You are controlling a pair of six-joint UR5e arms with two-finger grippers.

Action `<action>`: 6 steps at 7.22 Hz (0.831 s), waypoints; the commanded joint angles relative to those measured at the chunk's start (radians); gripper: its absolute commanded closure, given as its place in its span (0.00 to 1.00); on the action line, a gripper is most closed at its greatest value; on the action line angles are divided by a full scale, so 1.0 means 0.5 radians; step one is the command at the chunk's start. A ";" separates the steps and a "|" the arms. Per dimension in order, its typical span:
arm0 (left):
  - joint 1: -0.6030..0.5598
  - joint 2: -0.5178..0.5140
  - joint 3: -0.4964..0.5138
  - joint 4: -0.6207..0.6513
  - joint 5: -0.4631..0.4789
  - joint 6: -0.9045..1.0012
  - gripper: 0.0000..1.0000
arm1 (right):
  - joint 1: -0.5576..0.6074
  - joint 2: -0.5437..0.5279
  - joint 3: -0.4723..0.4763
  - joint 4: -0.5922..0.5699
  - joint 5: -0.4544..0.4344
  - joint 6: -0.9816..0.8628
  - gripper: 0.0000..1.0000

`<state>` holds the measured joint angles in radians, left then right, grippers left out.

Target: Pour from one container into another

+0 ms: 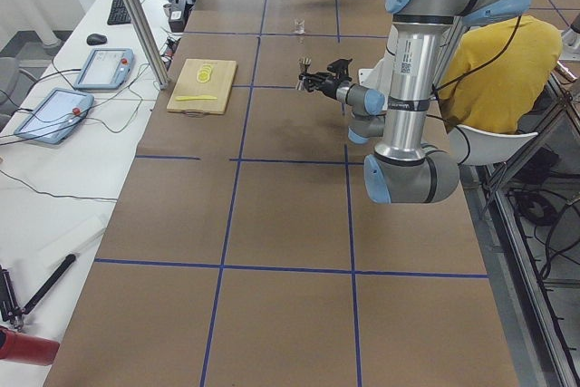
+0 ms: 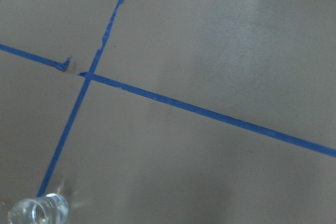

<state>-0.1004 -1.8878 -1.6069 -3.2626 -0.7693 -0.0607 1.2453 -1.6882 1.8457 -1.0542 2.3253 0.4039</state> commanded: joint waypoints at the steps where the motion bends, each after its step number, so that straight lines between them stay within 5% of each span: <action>1: -0.002 -0.047 0.002 0.040 -0.002 -0.010 1.00 | -0.515 -0.108 0.225 0.365 -0.503 0.928 0.00; 4: -0.020 -0.056 0.023 0.033 -0.032 -0.001 1.00 | -1.117 -0.164 0.456 0.366 -1.172 1.421 0.00; 6: -0.066 -0.075 0.041 0.073 -0.105 0.002 1.00 | -1.593 -0.237 0.493 0.363 -1.944 1.588 0.05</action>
<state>-0.1171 -1.9213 -1.5936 -3.2409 -0.7986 -0.0609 0.5871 -1.7869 2.0816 -0.8720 1.5644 1.1549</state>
